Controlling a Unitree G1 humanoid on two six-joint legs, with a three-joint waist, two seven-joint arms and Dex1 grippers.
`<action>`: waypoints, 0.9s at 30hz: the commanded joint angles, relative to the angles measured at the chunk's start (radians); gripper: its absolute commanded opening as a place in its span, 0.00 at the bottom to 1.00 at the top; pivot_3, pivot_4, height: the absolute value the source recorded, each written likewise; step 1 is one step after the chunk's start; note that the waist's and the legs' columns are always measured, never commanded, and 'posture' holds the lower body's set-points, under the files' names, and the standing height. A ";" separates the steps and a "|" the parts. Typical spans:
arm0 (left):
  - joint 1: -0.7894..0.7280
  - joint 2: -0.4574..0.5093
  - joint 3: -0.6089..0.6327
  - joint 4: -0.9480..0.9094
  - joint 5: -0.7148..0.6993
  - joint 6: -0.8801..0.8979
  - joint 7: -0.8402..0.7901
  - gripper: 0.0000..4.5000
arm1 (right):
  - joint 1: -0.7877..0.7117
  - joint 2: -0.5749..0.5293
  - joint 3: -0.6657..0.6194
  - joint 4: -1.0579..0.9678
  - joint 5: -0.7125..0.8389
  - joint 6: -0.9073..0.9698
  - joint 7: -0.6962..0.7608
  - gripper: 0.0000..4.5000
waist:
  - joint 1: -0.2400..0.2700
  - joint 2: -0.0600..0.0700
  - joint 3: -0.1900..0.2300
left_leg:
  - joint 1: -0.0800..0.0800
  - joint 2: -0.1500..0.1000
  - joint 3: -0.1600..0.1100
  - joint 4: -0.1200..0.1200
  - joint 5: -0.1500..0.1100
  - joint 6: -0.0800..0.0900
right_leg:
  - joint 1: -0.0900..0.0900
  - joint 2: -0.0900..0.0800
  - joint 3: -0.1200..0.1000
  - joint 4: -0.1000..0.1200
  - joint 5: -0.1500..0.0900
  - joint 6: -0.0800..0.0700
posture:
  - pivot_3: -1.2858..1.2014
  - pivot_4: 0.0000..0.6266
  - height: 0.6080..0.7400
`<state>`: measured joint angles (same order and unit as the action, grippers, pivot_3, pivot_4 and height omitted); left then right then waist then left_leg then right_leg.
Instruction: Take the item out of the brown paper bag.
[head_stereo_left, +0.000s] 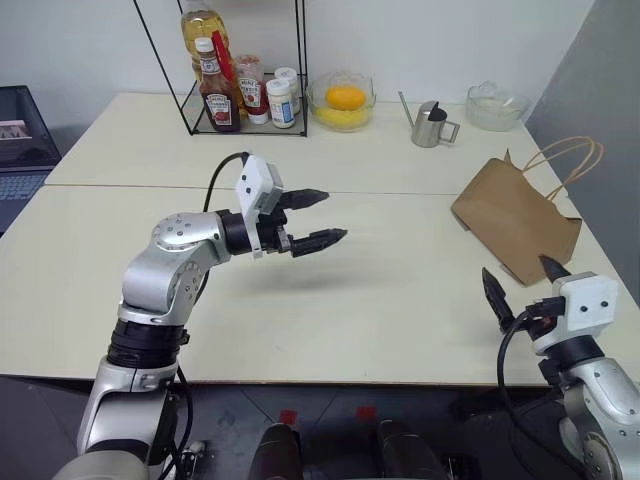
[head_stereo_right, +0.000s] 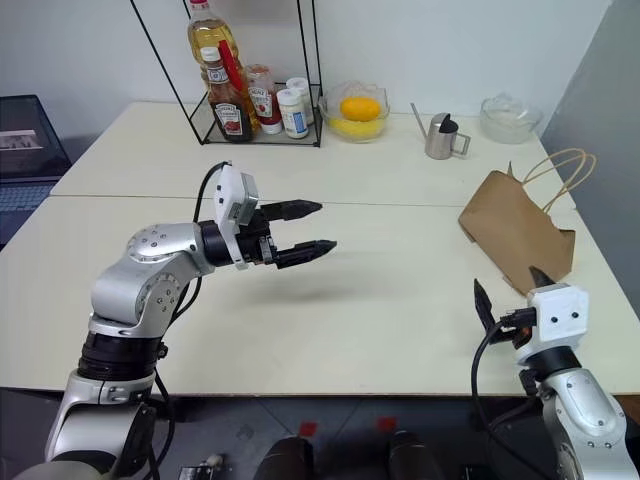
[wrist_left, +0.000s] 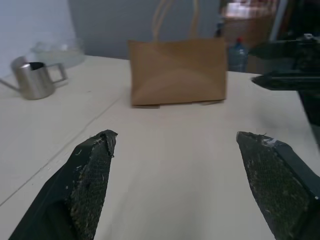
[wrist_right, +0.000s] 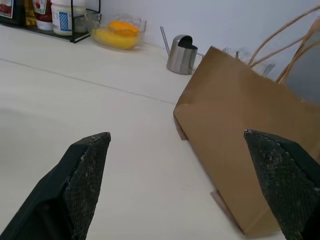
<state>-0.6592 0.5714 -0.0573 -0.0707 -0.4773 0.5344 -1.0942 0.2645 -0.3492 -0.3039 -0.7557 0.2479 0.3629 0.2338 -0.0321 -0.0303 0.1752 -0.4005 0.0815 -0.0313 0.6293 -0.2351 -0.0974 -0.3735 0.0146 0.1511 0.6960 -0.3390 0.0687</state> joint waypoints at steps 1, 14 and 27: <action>-0.071 0.021 -0.019 0.003 -0.028 0.004 -0.085 0.91 | -0.032 -0.004 -0.061 -0.101 0.016 0.050 -0.047 1.00 | 0.000 0.000 0.000 | 0.000 0.000 0.000 0.000 0.000 0.000 | 0.000 0.000 0.000 0.000 0.000 0.000 | 0.52 0.24 1.00; -0.147 -0.025 -0.044 0.020 -0.028 0.003 -0.111 0.91 | -0.668 -0.169 -0.297 0.122 0.333 0.655 -0.228 1.00 | -0.002 0.001 0.001 | -0.001 -0.001 -0.001 -0.001 0.000 0.000 | -0.001 0.000 0.000 0.000 -0.001 -0.002 | 0.52 0.24 1.00; -0.116 -0.023 -0.045 -0.004 -0.022 -0.009 -0.101 0.91 | -1.016 -0.307 -0.275 0.566 0.271 0.710 -0.241 1.00 | -0.002 0.003 0.003 | -0.006 -0.001 -0.001 -0.001 0.000 0.000 | -0.006 0.000 0.000 -0.001 -0.001 -0.002 | 0.52 0.24 1.00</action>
<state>-0.7690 0.5461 -0.1149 -0.0402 -0.4915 0.5382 -1.1947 -0.7110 -0.6286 -0.5651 -0.1923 0.5211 1.0704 -0.0045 -0.0338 -0.0273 0.1779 -0.4074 0.0806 -0.0322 0.6286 -0.2351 -0.0971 -0.3803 0.0142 0.1510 0.6959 -0.3398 0.0666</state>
